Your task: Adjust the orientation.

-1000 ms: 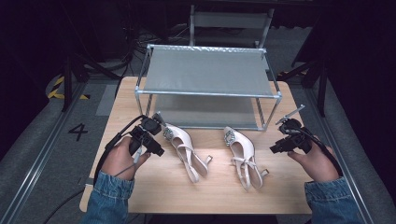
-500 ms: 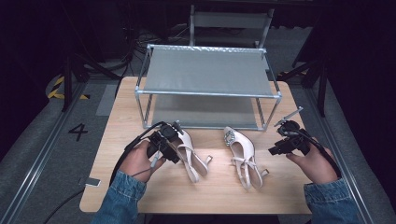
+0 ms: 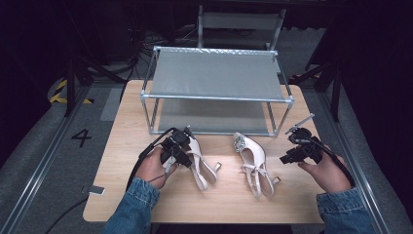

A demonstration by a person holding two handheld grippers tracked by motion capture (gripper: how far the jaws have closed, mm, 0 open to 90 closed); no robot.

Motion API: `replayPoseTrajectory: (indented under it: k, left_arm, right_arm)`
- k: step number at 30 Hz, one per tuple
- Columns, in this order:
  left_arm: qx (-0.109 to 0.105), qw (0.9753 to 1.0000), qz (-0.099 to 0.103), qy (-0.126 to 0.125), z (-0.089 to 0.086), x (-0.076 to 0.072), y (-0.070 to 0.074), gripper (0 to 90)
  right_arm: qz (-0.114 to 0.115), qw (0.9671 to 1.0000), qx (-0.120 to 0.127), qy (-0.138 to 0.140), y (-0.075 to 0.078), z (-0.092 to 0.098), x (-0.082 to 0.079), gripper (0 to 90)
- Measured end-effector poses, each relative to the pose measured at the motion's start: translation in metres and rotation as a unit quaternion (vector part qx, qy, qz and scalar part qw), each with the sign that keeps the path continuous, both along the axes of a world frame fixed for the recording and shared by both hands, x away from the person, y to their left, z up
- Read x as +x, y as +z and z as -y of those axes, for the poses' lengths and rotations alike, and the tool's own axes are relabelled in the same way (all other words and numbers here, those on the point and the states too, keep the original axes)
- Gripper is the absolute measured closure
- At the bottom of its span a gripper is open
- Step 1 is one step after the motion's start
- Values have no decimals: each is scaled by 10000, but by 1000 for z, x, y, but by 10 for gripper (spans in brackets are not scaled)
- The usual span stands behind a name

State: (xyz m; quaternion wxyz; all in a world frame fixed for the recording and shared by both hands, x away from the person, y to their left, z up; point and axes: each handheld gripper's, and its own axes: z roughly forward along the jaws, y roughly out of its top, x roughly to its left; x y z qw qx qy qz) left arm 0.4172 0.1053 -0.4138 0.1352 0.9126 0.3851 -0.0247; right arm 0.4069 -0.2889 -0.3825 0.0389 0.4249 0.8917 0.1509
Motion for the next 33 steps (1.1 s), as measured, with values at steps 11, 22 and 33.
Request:
replayPoseTrajectory:
  k: [11, 22, 33]
  left_arm:
    - [-223, 9991, 134, -325, 7, -11, 12, 872]
    - [-73, 9984, 399, -400, 7, -23, 34, 877]
    - [85, 9982, 480, -361, 4, -28, 50, 876]
  right_arm:
    - [15, 10000, -2, 16, 0, -1, -1, 564]
    - [46, 10000, -6, -5, 2, 0, -2, 561]
    - [39, 10000, -18, -16, 1, 1, -3, 561]
